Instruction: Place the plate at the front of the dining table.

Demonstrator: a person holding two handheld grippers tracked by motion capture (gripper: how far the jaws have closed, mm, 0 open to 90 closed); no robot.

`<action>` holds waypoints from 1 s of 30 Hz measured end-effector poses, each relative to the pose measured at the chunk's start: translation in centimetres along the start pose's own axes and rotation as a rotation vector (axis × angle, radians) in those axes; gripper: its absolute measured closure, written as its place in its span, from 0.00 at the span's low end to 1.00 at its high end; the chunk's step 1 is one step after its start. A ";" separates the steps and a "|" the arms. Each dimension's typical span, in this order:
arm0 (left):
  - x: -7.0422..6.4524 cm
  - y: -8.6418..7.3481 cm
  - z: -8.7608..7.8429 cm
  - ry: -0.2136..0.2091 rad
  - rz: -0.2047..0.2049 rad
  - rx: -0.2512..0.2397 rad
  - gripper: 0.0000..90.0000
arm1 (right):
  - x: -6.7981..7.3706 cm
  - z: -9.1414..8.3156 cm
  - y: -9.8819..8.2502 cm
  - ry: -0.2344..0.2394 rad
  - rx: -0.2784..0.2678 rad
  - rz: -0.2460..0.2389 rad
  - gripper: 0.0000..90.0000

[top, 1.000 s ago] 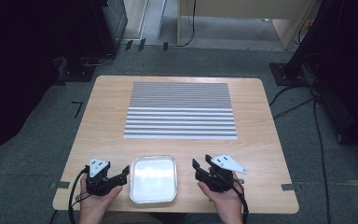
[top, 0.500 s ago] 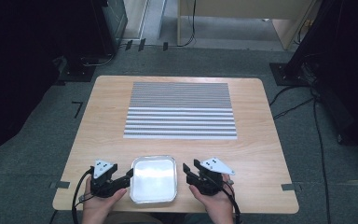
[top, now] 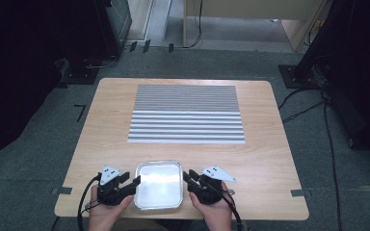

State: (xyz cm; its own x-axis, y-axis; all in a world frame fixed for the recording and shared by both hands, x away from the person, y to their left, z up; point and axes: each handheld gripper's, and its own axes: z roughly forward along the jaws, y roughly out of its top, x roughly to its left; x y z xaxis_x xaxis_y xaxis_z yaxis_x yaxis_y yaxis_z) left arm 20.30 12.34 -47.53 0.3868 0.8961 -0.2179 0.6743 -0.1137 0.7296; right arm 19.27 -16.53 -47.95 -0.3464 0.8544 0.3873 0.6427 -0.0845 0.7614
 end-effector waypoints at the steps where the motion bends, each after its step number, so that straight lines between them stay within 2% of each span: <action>1: 0.0 0.0 0.0 -0.003 -0.001 0.000 0.61 | 0.1 0.2 -0.1 -0.009 0.007 -0.009 0.81; 4: 0.2 -0.1 0.1 -0.040 -0.013 0.013 0.67 | 0.3 0.8 -0.5 -0.023 0.021 -0.002 0.83; 6: 0.5 -0.2 0.3 -0.066 -0.027 0.025 0.70 | 0.2 1.1 -0.7 -0.017 0.024 0.040 0.83; 8: 0.6 -0.4 0.4 -0.056 -0.027 0.033 0.72 | 0.1 1.3 -0.9 -0.020 0.035 0.060 0.86; 15: 0.6 -0.3 0.4 -0.021 -0.012 0.040 0.76 | 0.4 1.8 -1.3 -0.038 0.039 0.056 0.92; 18: 0.7 -0.4 0.5 -0.017 -0.008 0.051 0.81 | 0.7 2.1 -1.5 -0.048 0.056 0.062 0.92; 20: 0.7 -0.5 0.6 -0.030 -0.004 0.064 0.85 | 0.8 2.3 -1.7 -0.057 0.061 0.078 0.95; 24: 0.6 -0.5 0.7 -0.026 0.013 0.076 0.90 | 1.1 2.4 -1.9 -0.083 0.049 0.063 0.96; 30: 0.7 -0.6 0.8 -0.020 0.006 0.078 0.91 | 1.6 2.5 -2.2 -0.117 0.034 0.069 0.96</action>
State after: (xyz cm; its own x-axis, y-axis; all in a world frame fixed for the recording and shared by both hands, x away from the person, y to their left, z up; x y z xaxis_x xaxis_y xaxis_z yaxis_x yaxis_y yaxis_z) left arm 20.67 12.64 -48.62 0.4029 0.8866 -0.2272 0.7188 -0.1528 0.6782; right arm 18.96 -13.73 -50.32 -0.2197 0.9015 0.3729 0.6854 -0.1294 0.7166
